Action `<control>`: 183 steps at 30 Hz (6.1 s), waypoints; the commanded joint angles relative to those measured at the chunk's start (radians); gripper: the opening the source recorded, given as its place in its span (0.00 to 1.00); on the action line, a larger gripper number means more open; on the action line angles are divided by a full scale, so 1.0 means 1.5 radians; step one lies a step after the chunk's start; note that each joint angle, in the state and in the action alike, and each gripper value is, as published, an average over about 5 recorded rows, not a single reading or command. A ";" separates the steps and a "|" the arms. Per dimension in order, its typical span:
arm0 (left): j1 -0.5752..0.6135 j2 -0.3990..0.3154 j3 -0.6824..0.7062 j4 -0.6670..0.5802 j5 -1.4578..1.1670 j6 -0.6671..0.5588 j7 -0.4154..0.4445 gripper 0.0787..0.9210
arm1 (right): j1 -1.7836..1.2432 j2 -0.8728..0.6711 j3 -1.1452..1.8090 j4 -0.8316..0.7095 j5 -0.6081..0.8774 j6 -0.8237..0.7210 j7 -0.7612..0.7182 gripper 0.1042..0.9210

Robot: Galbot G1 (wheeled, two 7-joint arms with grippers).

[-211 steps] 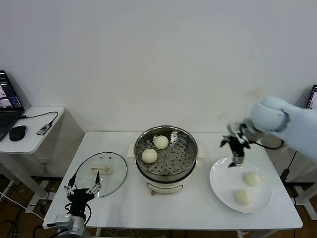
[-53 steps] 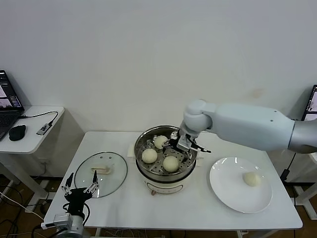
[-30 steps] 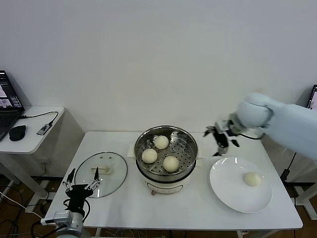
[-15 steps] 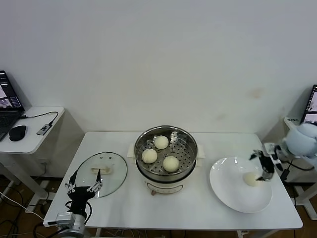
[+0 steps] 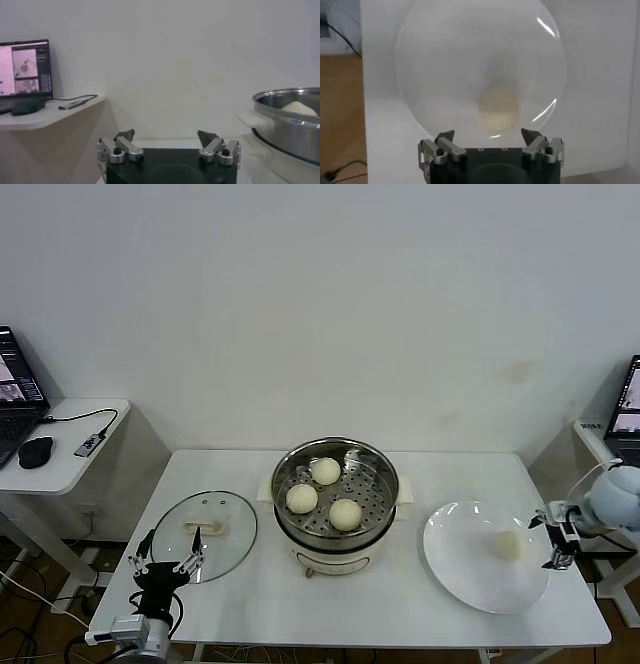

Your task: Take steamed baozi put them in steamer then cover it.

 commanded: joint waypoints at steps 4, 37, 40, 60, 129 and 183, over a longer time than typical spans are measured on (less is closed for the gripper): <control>-0.003 -0.001 -0.004 0.009 0.000 0.001 0.000 0.88 | -0.012 0.111 0.027 -0.122 -0.057 0.019 0.017 0.88; -0.002 -0.005 -0.005 0.002 0.001 0.001 -0.001 0.88 | 0.026 0.099 0.000 -0.090 -0.031 -0.021 -0.016 0.57; -0.003 -0.004 -0.006 0.003 0.000 0.001 -0.001 0.88 | 0.074 0.067 -0.034 -0.057 0.001 -0.034 -0.023 0.56; -0.013 0.005 0.008 0.007 -0.006 0.003 -0.003 0.88 | 0.710 0.120 -0.523 0.093 0.399 -0.207 0.028 0.56; -0.022 -0.006 -0.007 0.022 -0.011 0.000 -0.003 0.88 | 0.306 0.131 -0.231 0.237 0.585 -0.244 0.520 0.88; -0.208 0.168 0.055 0.385 0.896 -0.131 0.000 0.88 | -0.845 0.745 1.052 0.432 0.244 0.127 0.657 0.88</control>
